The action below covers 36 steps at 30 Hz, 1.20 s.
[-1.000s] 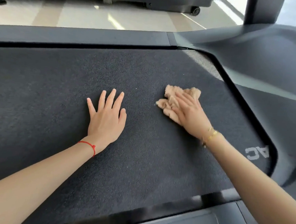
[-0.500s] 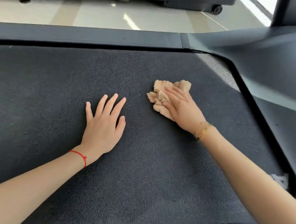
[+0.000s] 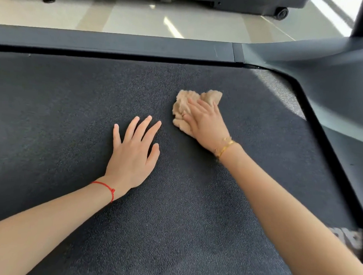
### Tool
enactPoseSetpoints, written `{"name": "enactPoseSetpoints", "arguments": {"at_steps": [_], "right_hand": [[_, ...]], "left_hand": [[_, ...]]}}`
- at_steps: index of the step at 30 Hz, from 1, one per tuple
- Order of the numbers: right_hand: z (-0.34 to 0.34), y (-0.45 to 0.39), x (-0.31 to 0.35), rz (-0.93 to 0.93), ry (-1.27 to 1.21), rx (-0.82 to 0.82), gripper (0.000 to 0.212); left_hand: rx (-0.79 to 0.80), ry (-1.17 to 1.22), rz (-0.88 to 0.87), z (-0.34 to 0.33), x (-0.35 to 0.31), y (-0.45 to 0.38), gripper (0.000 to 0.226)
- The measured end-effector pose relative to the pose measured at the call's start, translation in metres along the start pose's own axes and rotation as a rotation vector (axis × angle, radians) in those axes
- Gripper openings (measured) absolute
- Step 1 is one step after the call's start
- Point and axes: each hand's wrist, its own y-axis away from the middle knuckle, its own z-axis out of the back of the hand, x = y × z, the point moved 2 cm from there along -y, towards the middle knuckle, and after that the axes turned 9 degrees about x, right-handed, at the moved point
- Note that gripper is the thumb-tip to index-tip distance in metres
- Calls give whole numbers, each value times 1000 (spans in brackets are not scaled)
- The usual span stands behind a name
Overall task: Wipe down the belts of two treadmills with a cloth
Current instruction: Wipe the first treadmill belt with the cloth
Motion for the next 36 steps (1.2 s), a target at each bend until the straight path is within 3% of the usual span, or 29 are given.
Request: {"name": "enactPoseSetpoints", "arguments": {"at_steps": [4,13,16,19,22,29,31,34,36], "right_hand": [[-25,49,0,56,14,-59,56],[-6,96,-101,-220,-4,-115,61],[4,82,-124,-297,-5,-116,65],[12,54,-144,-359,22,-107,45],[20,14,-164,-440,37,-81,42],[15,-70,-143,-363,25,-38,37],[12,-74,-136,-294,24,-17,44],[16,-60,-146,-187,-11,-17,84],[24,-51,-165,-219,8,-59,92]], "left_hand": [[-6,26,-2,0,0,1,61],[36,63,31,2,-19,-13,60],[41,85,13,0,-30,-28,59],[37,93,15,-1,-38,-39,59],[9,79,42,-5,-44,-47,60],[-8,17,53,-7,-45,-50,68],[-3,12,54,-6,-44,-50,69],[2,17,42,-6,-43,-48,69],[3,21,40,-6,-42,-48,69]]}}
